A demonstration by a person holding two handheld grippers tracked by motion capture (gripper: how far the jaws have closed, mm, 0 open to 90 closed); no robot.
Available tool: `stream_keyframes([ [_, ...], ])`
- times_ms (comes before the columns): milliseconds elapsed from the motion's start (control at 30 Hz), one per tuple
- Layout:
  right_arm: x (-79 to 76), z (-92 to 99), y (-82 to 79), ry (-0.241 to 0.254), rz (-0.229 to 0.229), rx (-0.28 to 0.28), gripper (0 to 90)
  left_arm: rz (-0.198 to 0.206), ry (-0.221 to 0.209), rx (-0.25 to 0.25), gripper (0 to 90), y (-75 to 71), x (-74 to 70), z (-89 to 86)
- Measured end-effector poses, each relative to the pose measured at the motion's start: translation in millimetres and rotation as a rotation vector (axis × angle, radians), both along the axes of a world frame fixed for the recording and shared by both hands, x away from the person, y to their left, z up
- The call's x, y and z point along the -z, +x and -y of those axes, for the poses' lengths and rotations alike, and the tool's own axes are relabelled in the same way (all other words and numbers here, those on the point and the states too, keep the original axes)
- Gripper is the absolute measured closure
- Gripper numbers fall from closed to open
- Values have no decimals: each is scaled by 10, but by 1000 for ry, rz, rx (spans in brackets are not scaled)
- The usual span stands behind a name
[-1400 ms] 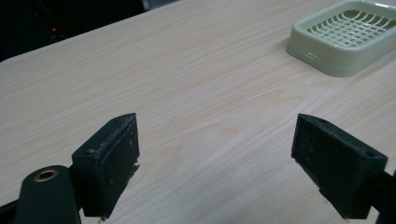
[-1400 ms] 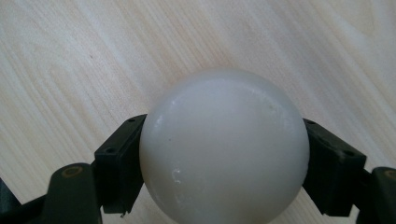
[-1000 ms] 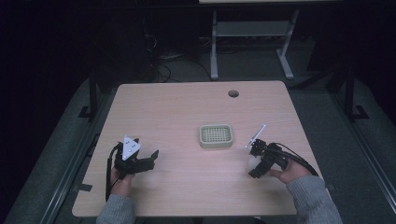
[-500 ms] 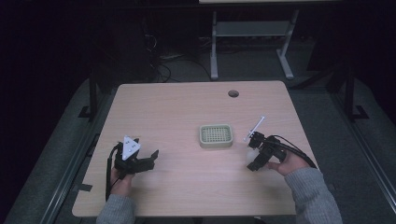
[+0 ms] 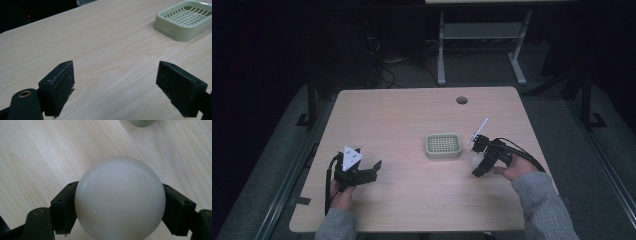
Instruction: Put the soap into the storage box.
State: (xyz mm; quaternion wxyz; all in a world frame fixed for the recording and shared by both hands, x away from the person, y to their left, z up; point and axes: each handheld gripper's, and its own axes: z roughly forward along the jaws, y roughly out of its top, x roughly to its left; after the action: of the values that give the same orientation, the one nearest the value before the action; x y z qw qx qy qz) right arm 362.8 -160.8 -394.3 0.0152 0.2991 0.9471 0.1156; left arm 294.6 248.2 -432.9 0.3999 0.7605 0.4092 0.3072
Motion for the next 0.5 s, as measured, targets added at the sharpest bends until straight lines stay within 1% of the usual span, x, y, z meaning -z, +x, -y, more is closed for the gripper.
stream_keyframes([
  [67, -8, -8, 10, 4, 1, 5, 233, 1, 3, 0, 148, 1, -2, -4],
  [333, -65, -102, 103, -5, 7, -12, 233, 2, -1, -2, 148, -1, -2, -2],
  [400, -81, -124, 123, 6, 4, -10, 233, 0, 1, -1, 148, 0, -2, -4],
  [500, -100, -159, 157, -4, 10, -15, 233, 1, -3, -4, 148, -1, -2, -5],
])
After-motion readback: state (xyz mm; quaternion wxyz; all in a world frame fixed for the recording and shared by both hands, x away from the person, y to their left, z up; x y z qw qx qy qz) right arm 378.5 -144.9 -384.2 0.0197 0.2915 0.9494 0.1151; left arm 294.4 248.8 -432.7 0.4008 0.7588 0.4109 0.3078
